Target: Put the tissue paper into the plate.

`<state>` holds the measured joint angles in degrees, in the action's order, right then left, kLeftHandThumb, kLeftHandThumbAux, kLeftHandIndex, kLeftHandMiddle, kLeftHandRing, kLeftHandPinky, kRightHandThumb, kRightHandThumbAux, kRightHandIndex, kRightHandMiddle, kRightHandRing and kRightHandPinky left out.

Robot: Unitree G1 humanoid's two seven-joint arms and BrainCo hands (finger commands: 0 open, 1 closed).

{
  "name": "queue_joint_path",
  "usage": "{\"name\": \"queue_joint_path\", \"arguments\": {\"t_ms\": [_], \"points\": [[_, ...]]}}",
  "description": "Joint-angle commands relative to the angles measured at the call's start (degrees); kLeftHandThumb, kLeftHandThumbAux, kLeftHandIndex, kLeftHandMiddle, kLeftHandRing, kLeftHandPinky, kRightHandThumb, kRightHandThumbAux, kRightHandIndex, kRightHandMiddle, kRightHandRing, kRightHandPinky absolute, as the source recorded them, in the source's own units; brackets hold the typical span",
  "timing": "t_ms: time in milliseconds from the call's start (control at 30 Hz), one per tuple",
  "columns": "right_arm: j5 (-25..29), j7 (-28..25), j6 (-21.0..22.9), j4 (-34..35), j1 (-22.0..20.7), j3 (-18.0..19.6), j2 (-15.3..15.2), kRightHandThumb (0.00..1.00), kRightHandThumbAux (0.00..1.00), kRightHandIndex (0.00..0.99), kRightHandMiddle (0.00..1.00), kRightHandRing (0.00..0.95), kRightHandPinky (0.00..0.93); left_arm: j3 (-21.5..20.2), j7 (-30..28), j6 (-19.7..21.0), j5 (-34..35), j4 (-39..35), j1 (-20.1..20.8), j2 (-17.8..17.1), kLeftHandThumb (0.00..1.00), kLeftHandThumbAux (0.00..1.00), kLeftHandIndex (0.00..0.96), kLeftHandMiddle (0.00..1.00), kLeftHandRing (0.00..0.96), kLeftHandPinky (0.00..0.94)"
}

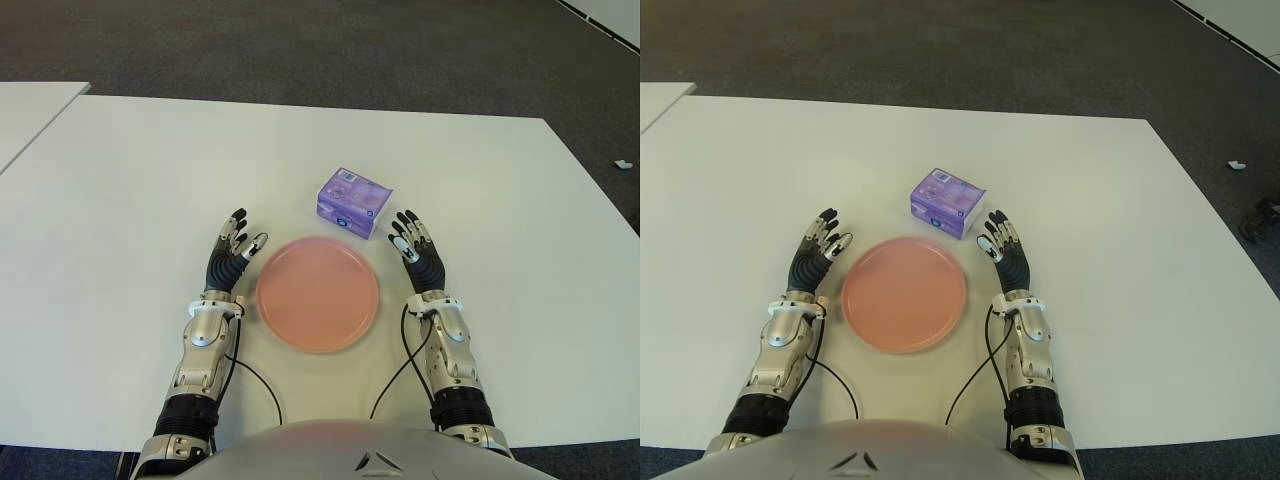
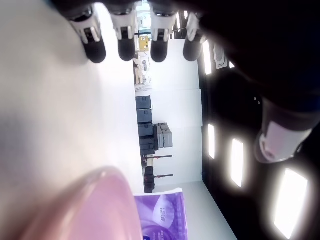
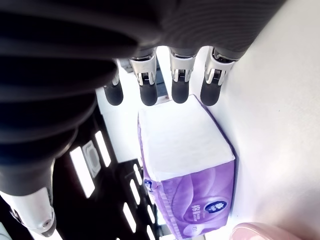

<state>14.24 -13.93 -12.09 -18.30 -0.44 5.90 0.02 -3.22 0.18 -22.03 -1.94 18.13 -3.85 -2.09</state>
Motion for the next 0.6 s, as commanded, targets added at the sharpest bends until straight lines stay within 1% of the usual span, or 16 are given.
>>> {"name": "queue_joint_path", "arguments": {"t_ms": [33, 600], "points": [[-0.31, 0.35, 2.97, -3.71, 3.01, 0.13, 0.26, 0.013, 0.666, 0.0, 0.012, 0.0, 0.023, 0.52, 0.06, 0.74, -0.12, 0.94, -1.37, 0.33, 0.0, 0.539, 0.0, 0.0, 0.0, 0.0], [-0.11, 0.09, 2.91, -3.64, 3.41, 0.37, 0.3, 0.016, 0.668, 0.0, 0.014, 0.0, 0.026, 0.71, 0.42, 0.91, -0.68, 0.66, -1.81, 0.61, 0.0, 0.538, 0.0, 0.0, 0.0, 0.0]]}}
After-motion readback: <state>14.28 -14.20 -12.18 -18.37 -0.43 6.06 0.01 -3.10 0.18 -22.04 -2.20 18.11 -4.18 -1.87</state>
